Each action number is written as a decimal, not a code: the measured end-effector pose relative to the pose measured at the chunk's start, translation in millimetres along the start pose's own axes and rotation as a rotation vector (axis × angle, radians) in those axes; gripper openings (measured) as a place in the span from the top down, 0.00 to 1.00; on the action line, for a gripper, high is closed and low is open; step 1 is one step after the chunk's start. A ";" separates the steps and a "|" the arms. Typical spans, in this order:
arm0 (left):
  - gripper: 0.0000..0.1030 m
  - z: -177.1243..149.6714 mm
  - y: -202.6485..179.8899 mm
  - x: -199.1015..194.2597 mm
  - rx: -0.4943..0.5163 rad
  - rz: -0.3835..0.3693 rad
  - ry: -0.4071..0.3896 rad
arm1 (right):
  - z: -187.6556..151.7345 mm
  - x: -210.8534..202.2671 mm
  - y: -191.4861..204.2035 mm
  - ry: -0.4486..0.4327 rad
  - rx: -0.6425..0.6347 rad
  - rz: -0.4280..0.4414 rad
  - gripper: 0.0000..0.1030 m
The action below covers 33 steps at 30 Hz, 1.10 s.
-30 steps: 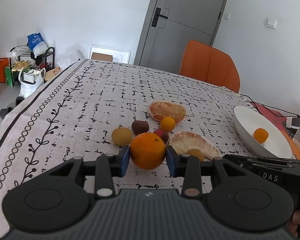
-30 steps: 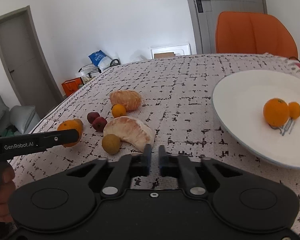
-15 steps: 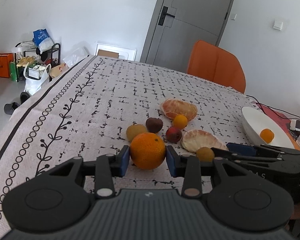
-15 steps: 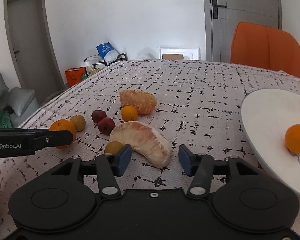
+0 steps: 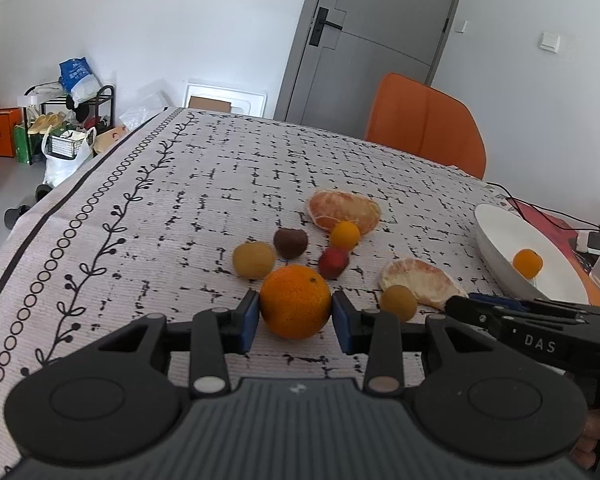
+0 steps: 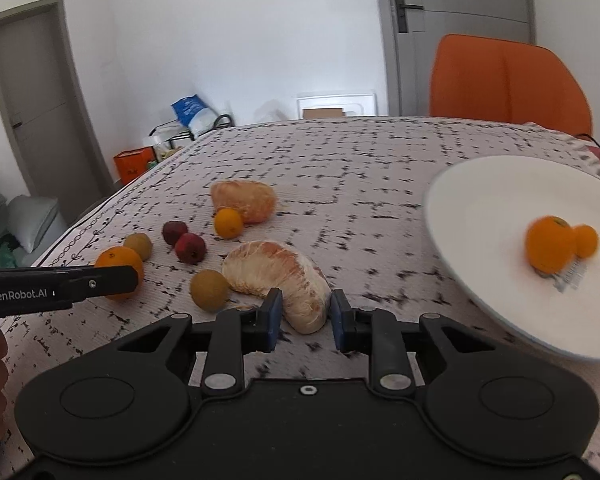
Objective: Organize fruits
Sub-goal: 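Grasp and lift the peeled pomelo segment with the right tool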
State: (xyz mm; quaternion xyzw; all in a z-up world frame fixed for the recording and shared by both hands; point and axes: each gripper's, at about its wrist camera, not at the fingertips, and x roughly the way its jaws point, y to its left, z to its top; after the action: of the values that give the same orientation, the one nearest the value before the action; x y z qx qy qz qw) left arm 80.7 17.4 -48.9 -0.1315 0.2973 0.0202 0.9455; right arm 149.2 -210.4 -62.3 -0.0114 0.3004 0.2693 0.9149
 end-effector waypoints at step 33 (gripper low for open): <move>0.63 -5.3 -1.0 2.1 0.005 0.000 0.004 | -8.6 -15.1 -3.8 0.015 -0.017 0.039 0.51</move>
State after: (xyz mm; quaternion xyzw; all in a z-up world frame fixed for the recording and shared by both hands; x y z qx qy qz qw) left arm 79.7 15.0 -54.1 -0.1290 0.2992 0.0193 0.9452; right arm 136.2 -222.6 -61.5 -0.0152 0.3051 0.2895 0.9071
